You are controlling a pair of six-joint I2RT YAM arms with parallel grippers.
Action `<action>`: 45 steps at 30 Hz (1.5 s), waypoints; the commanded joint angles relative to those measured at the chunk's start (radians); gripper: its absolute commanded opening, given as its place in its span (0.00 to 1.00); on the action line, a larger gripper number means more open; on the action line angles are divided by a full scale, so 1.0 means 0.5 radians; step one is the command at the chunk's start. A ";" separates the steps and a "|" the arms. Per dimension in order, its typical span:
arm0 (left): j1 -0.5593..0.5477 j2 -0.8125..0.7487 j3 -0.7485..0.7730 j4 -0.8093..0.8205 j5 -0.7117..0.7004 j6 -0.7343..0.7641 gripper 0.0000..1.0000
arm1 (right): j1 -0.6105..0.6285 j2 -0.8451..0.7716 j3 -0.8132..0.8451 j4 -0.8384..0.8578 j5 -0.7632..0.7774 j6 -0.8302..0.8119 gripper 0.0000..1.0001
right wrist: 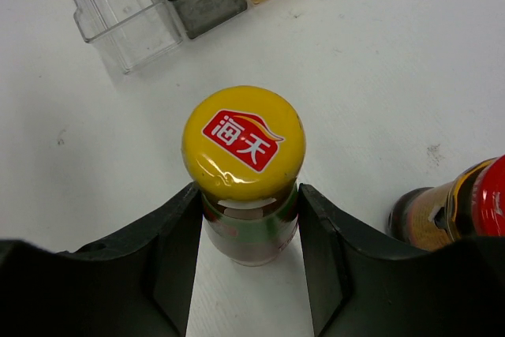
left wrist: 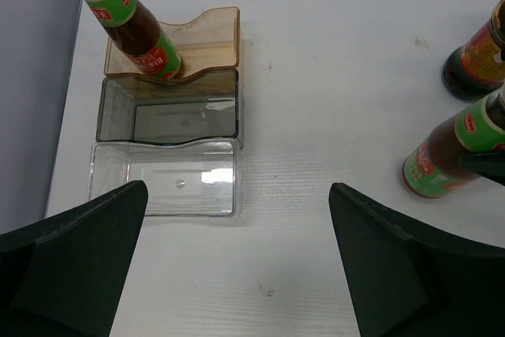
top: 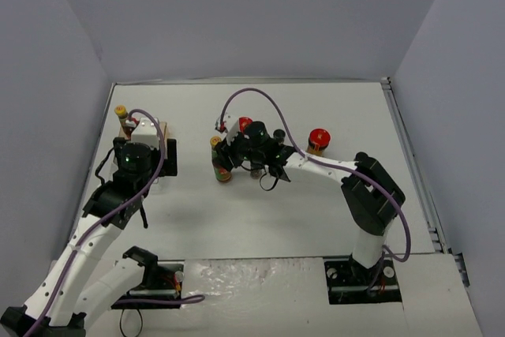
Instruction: Organize the condiment bottles
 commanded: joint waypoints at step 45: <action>-0.012 0.091 -0.039 0.435 0.927 -0.161 0.97 | 0.114 -0.852 -0.449 0.087 0.200 -0.039 1.00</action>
